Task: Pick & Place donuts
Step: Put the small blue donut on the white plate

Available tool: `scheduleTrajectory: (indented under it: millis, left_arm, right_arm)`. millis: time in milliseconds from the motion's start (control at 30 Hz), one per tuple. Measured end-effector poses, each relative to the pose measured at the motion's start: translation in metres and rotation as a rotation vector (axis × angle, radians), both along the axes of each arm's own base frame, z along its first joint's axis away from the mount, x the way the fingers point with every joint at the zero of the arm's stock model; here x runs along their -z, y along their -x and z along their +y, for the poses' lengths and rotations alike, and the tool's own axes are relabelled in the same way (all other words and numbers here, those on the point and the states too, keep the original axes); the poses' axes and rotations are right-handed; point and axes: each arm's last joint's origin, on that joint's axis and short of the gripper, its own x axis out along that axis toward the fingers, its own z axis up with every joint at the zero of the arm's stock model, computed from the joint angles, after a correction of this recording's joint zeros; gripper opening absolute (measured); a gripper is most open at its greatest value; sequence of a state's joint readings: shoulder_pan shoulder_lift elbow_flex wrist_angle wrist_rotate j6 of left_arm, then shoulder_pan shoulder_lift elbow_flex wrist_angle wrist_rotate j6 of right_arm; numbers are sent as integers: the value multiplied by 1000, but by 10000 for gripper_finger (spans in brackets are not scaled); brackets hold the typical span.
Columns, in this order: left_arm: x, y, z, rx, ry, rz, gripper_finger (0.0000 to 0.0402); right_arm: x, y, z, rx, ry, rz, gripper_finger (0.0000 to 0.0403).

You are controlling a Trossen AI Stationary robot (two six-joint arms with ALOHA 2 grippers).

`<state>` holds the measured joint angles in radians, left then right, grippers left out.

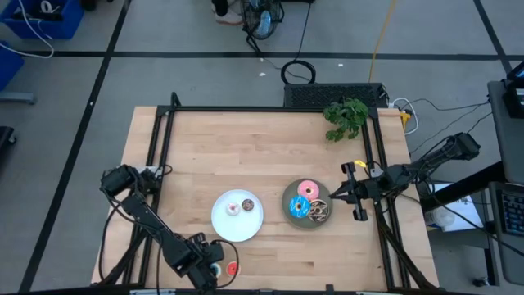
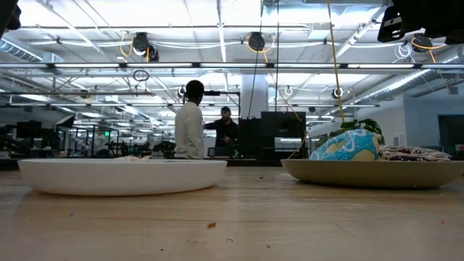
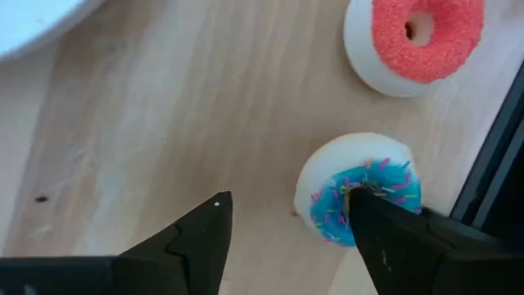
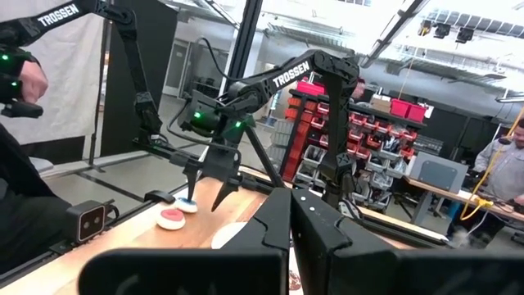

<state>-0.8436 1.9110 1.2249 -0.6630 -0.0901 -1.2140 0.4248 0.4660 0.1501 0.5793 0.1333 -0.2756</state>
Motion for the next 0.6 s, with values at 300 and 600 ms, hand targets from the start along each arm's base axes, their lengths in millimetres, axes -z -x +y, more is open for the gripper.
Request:
scheduleTrajectory:
  millis: [300,600]
  left_arm:
    - [1,-3,1,23,16,-20,243]
    - [13,-2,8,-26,-55,84,243]
  right_arm:
    - [0,0,0,0,-1,1,0]
    - [0,0,0,-1,-2,1,0]
